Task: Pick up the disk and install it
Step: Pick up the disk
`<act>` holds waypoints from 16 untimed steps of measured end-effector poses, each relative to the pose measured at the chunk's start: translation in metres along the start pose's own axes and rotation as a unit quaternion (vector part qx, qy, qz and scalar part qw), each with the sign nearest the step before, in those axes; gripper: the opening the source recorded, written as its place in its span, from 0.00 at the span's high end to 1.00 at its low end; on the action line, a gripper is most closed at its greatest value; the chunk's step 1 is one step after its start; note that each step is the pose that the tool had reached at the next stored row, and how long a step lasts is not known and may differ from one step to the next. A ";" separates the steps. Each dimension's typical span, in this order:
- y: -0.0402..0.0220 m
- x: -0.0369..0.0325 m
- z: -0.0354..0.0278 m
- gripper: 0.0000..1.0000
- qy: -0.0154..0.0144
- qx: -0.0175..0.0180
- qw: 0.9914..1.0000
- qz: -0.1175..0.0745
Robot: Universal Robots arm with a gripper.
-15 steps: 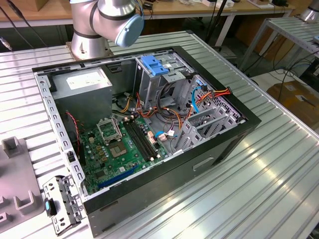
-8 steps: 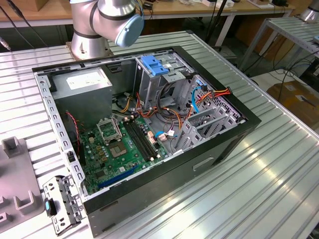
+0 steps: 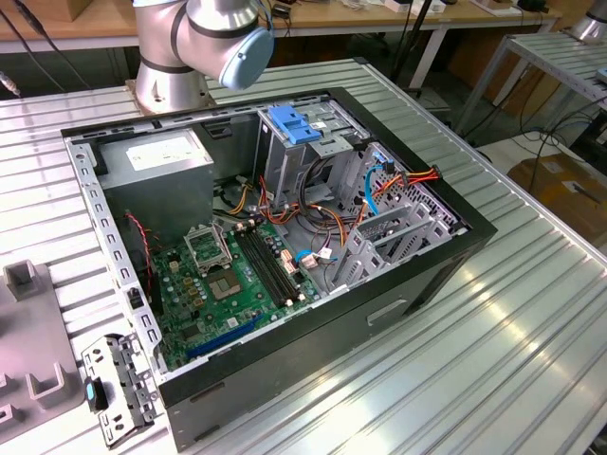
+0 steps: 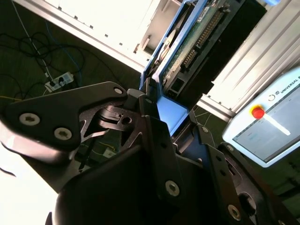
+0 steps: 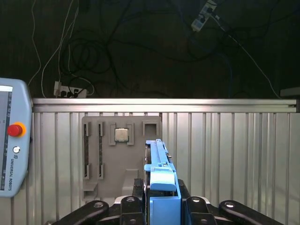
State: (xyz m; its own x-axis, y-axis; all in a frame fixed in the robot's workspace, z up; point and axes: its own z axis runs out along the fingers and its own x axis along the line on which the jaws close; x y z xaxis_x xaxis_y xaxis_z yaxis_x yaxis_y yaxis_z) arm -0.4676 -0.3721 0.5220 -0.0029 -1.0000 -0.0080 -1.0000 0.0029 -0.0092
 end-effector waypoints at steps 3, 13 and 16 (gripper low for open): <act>-0.0016 0.0000 -0.0001 0.63 0.000 0.000 1.000 0.000; -0.0106 0.0000 0.0001 0.63 0.000 0.000 1.000 0.000; -0.0123 0.0000 0.0001 0.63 0.000 0.000 1.000 0.000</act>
State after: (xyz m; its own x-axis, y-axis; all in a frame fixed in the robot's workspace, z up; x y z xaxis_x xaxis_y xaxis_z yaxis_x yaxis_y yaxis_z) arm -0.4554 -0.3721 0.5220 -0.0029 -1.0000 -0.0079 -1.0000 0.0030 -0.0092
